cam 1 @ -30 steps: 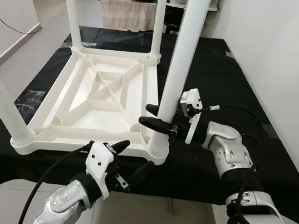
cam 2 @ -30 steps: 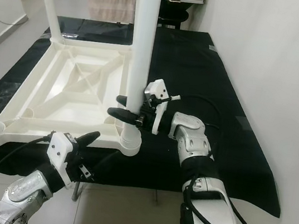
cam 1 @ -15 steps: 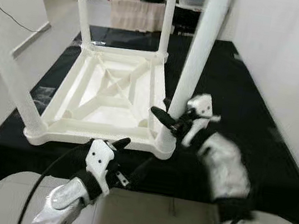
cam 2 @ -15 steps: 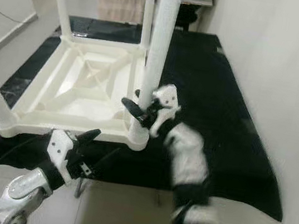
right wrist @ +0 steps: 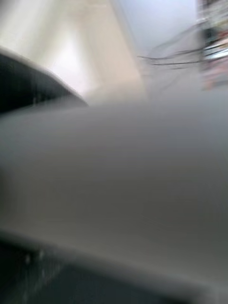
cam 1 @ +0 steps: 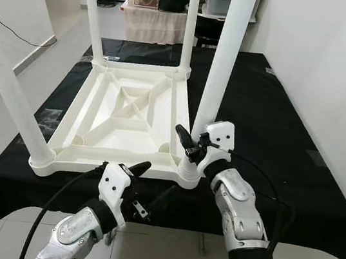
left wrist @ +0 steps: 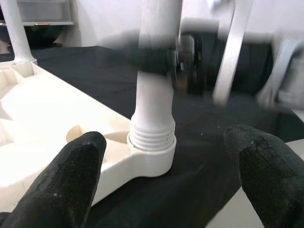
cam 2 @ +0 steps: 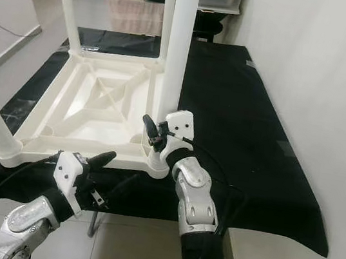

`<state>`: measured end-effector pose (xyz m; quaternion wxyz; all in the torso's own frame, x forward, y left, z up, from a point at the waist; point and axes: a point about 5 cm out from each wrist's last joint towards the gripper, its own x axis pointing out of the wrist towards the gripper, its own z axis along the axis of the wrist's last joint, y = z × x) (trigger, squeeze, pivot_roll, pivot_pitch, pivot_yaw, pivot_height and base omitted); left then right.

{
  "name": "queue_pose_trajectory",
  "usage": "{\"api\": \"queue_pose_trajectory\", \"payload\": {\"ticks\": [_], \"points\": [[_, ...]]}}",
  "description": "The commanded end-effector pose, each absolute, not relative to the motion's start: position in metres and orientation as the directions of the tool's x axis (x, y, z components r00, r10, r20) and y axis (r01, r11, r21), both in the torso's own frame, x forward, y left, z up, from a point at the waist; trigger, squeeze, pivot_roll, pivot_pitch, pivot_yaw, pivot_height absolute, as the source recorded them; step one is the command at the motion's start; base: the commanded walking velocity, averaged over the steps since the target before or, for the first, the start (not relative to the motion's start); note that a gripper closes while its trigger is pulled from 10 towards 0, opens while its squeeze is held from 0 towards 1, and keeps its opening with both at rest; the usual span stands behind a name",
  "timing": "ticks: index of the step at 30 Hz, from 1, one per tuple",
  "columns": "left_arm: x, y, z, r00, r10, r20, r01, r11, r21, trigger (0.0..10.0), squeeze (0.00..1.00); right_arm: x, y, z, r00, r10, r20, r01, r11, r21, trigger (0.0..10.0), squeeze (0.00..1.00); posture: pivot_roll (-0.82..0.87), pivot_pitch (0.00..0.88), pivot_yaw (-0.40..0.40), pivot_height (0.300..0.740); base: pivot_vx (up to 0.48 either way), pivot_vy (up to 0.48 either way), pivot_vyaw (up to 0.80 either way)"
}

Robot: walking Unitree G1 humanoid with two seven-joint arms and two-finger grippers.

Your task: Building children table

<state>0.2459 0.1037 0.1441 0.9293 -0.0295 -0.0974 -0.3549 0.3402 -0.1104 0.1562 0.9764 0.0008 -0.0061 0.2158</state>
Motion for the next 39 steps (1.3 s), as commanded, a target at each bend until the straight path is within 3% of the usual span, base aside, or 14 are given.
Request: {"api": "queue_pose_trajectory", "payload": {"ticks": [1, 5, 6, 8, 9, 11, 12, 23, 24, 25, 26, 28, 31, 39], "points": [[0.247, 0.106, 0.142, 0.735, -0.652, 0.186, 0.662, 0.749, 0.009, 10.0, 0.0, 0.338, -0.115, 0.144, 0.9, 0.435, -0.037, -0.431, 0.899, 0.081, 10.0, 1.0, -0.03, 0.147, 0.025, 0.74, 0.0, 0.0, 0.0], [0.247, 0.105, 0.142, 0.734, -0.653, 0.185, 0.664, 0.748, 0.008, 10.0, 0.0, 0.343, -0.114, 0.156, 0.87, 0.492, 0.004, -0.491, 0.867, 0.089, 10.0, 1.0, -0.02, 0.146, 0.026, 0.74, 0.0, 0.0, 0.0], [0.247, 0.105, 0.141, 0.735, -0.653, 0.185, 0.663, 0.748, 0.008, 10.0, 0.0, 0.347, -0.113, 0.162, 0.83, 0.557, 0.01, -0.557, 0.828, 0.063, 10.0, 0.87, -0.01, 0.138, 0.019, 0.74, 0.0, 0.0, 0.0], [0.247, 0.105, 0.141, 0.735, -0.653, 0.185, 0.663, 0.748, 0.008, 10.0, 0.0, 0.347, -0.113, 0.162, 0.83, 0.557, 0.01, -0.557, 0.828, 0.063, 10.0, 0.87, -0.01, 0.138, 0.019, 0.74, 0.0, 0.0, 0.0], [0.247, 0.104, 0.141, 0.735, -0.653, 0.184, 0.663, 0.748, 0.009, 10.0, 0.0, 0.35, -0.109, 0.171, 0.739, 0.674, 0.007, -0.674, 0.739, 0.004, 10.0, 0.0, -0.01, 0.136, 0.018, 0.74, 0.0, 0.0, 0.0], [0.247, 0.104, 0.141, 0.735, -0.653, 0.183, 0.663, 0.748, 0.01, 10.0, 0.0, 0.353, -0.106, 0.179, 0.636, 0.772, -0.015, -0.771, 0.634, -0.055, 10.0, 0.0, 0.0, 0.129, 0.016, 0.74, 0.0, 0.0, 0.0], [0.246, 0.103, 0.14, 0.735, -0.654, 0.181, 0.663, 0.748, 0.011, 10.0, 0.0, 0.355, -0.104, 0.188, 0.493, 0.867, -0.066, -0.868, 0.485, -0.11, 10.0, 0.0, 0.02, 0.125, 0.015, 0.74, 0.0, 0.0, 0.0], [0.243, 0.102, 0.138, 0.734, -0.656, 0.174, 0.664, 0.747, 0.013, 10.0, 0.0, 0.366, -0.108, 0.199, 0.35, 0.932, -0.099, -0.937, 0.346, -0.058, 10.0, 0.0, 0.04, 0.115, 0.008, 0.74, 0.0, 0.0, 0.0], [0.242, 0.101, 0.137, 0.734, -0.656, 0.174, 0.665, 0.747, 0.013, 10.0, 0.0, 0.367, -0.109, 0.199, 0.339, 0.935, -0.107, -0.941, 0.337, -0.038, 7.6, 0.0, 0.04, 0.115, 0.007, 0.74, 0.0, 0.0, 0.0], [0.242, 0.101, 0.137, 0.734, -0.656, 0.174, 0.665, 0.747, 0.013, 10.0, 0.0, 0.368, -0.11, 0.198, 0.328, 0.938, -0.112, -0.944, 0.328, -0.026, 7.6, 0.0, 0.04, 0.115, 0.007, 0.74, 0.0, 0.0, 0.0], [0.241, 0.1, 0.137, 0.734, -0.657, 0.173, 0.665, 0.747, 0.013, 10.0, 0.0, 0.369, -0.112, 0.197, 0.322, 0.94, -0.113, -0.946, 0.323, -0.011, 0.9, 0.0, 0.05, 0.115, 0.005, 0.74, 0.0, 0.0, 0.0], [0.241, 0.1, 0.137, 0.734, -0.657, 0.174, 0.665, 0.747, 0.013, 10.0, 0.0, 0.37, -0.114, 0.195, 0.33, 0.937, -0.114, -0.943, 0.332, 0.001, 1.5, 0.0, 0.05, 0.114, 0.005, 0.74, 0.0, 0.0, 0.0], [0.241, 0.099, 0.137, 0.734, -0.657, 0.174, 0.665, 0.747, 0.012, 10.0, 0.0, 0.371, -0.118, 0.193, 0.327, 0.938, -0.112, -0.944, 0.33, 0.01, 0.0, 0.0, 0.04, 0.115, 0.006, 0.74, 0.0, 0.0, 0.0], [0.241, 0.099, 0.138, 0.733, -0.657, 0.178, 0.666, 0.746, 0.012, 10.0, 0.0, 0.371, -0.131, 0.181, 0.392, 0.915, -0.089, -0.917, 0.397, 0.041, 0.0, 0.0, 0.03, 0.122, 0.01, 0.74, 0.0, 0.0, 0.0]]}}
